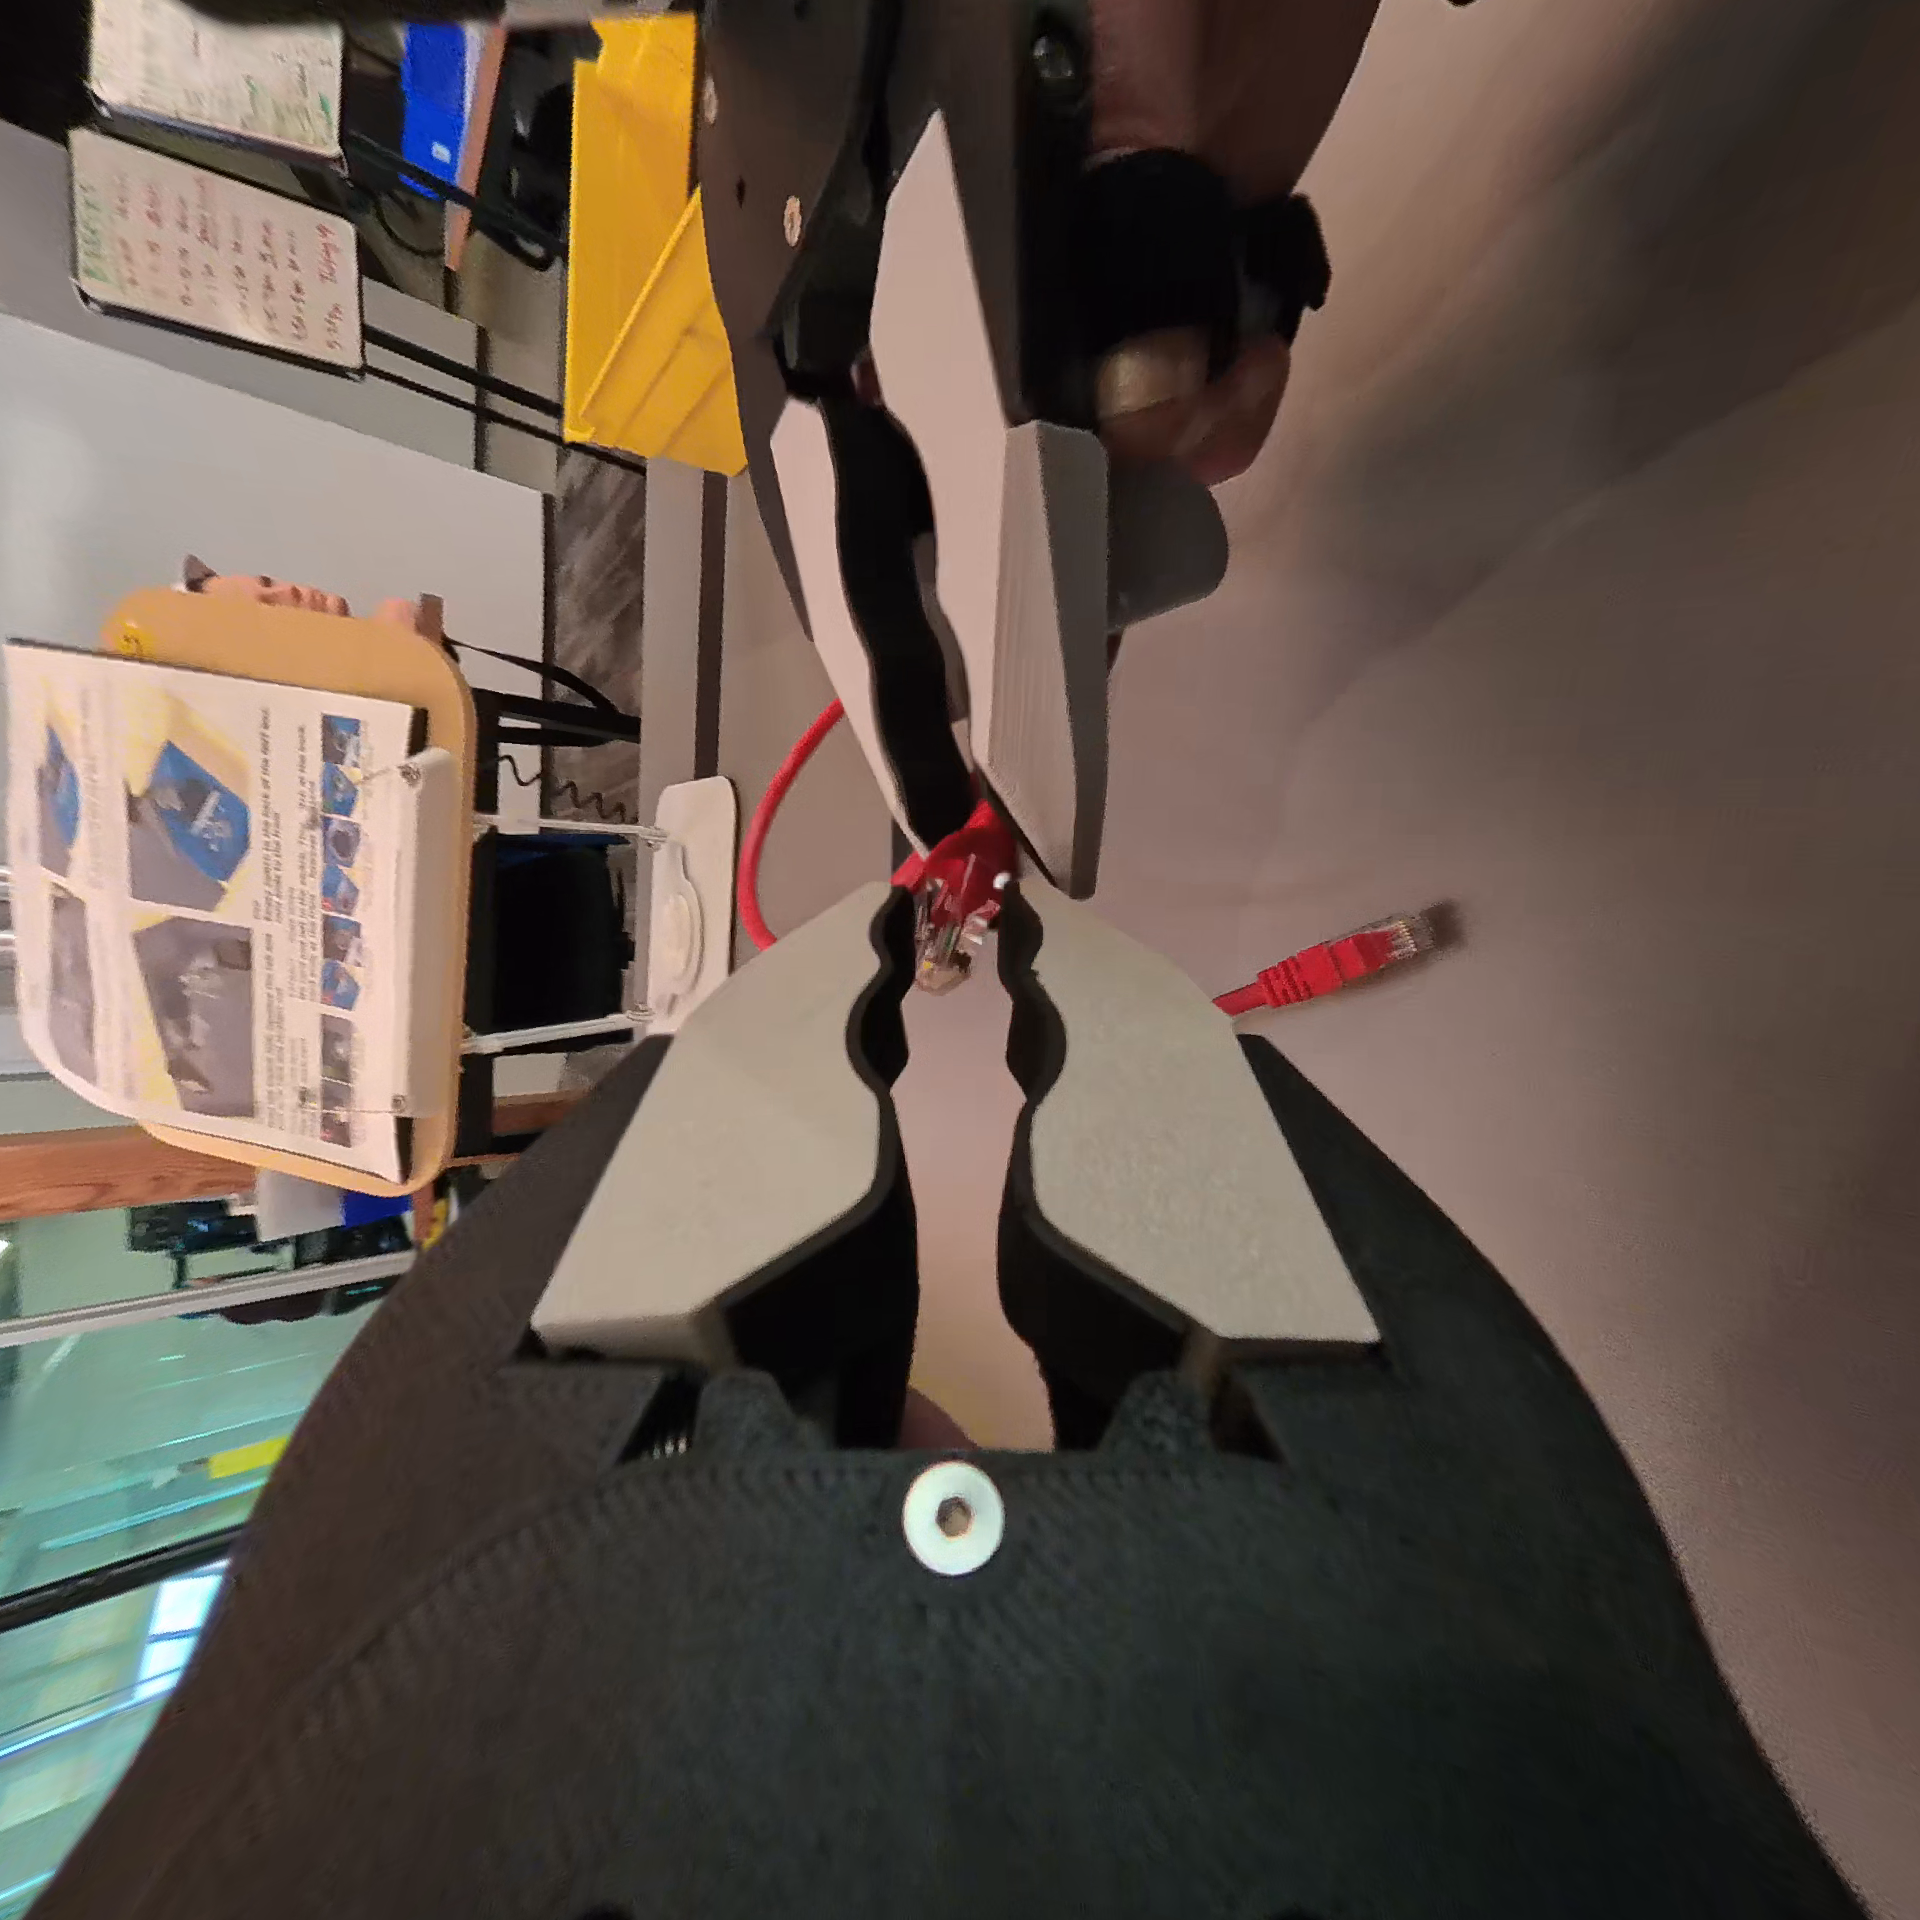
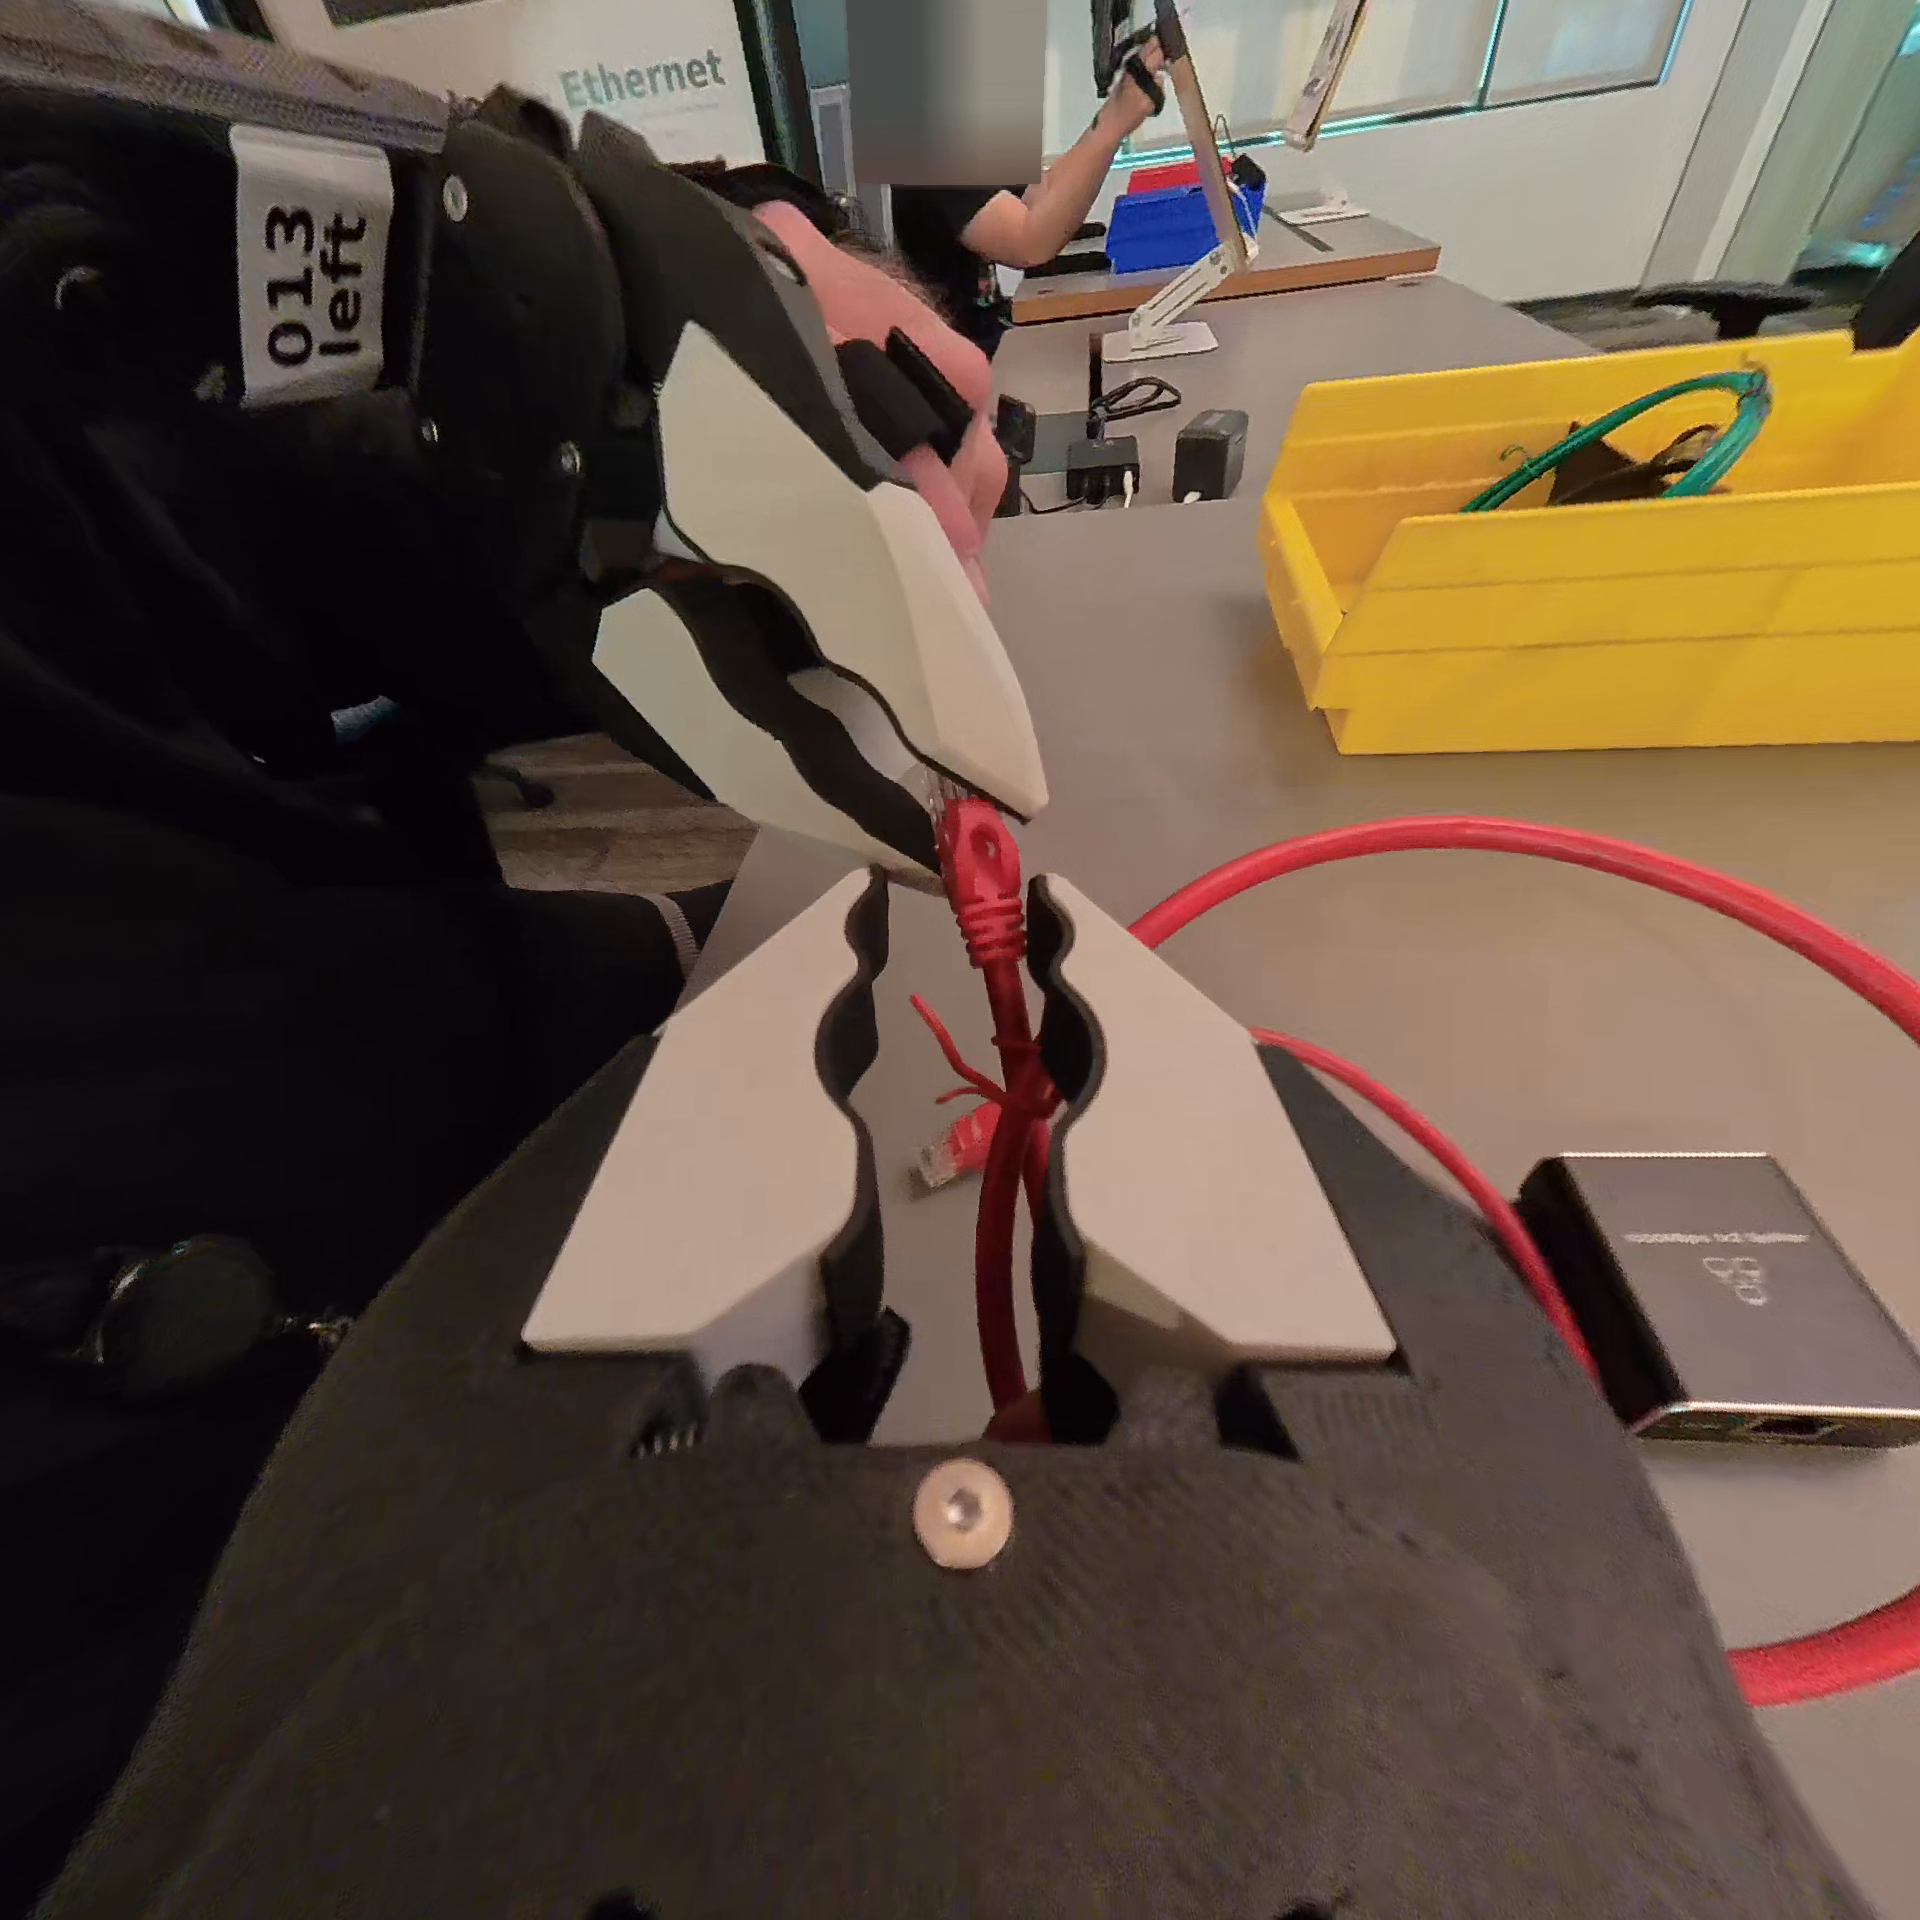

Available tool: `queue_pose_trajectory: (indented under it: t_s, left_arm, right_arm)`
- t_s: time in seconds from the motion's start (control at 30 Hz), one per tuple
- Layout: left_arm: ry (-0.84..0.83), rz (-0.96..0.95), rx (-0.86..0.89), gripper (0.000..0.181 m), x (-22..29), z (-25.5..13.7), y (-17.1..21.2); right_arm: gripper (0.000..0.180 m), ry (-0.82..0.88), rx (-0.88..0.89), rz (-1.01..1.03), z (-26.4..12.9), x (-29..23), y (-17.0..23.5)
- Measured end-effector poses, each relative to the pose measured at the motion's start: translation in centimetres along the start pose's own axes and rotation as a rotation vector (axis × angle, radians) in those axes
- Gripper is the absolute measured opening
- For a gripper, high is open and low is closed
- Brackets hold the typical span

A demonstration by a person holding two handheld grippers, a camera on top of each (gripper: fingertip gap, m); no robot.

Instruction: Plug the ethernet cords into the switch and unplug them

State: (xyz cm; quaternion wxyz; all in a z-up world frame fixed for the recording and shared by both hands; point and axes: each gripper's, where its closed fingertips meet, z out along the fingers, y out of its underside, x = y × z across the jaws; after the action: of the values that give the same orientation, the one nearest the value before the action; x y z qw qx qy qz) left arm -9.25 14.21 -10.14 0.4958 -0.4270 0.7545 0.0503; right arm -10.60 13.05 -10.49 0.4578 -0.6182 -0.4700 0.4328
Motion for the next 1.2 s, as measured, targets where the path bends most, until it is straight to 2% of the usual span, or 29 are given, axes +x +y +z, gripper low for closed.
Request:
queue_pose_trajectory:
  t_s: [0.1,0.2,0.27,0.47,0.6,0.7,0.93,1.0,1.07,1.2]
  left_arm:
    - [-0.026,0.05,0.012,0.015,0.0,0.1,-0.3]
    - [-0.051,0.064,0.042,0.015,-0.5,-0.1,-0.8]
    - [-0.053,0.067,0.047,0.015,-0.7,-0.1,-0.9]
    - [-0.015,-0.031,0.042,0.017,-0.6,0.4,-0.2]
    - [0.135,-0.38,0.091,0.05,-0.5,0.0,0.8]
    - [0.26,-0.685,0.214,0.063,-0.9,-0.5,0.4]
    - [0.56,-1.15,0.403,0.052,-0.8,0.1,-0.7]
    - [0.612,-1.235,0.47,0.046,-1.2,-0.1,-1.1]
    - [0.647,-1.295,0.457,0.038,-0.9,0.4,-1.0]
    - [0.68,-1.328,0.469,0.028,-0.2,1.0,-1.4]
  right_arm:
    - [0.02,-0.035,0.004,0.042,-0.2,0.0,0.2]
    - [0.01,-0.036,0.016,-0.005,-0.9,0.0,-0.1]
    - [0.009,-0.015,0.012,-0.055,-1.1,0.1,-0.3]
    - [0.009,0.088,-0.055,-0.202,-1.0,0.8,0.2]
    - [0.009,0.18,-0.07,-0.296,-1.4,1.6,-0.3]
    - [0.009,0.231,-0.102,-0.371,-1.9,2.0,-0.2]
    - [0.008,0.347,-0.197,-0.583,-1.3,2.4,0.0]
    - [0.008,0.37,-0.225,-0.628,-1.1,2.5,0.2]
    - [0.008,0.4,-0.239,-0.664,-1.1,2.7,0.1]
    - [0.008,0.44,-0.26,-0.713,-1.1,3.1,0.1]
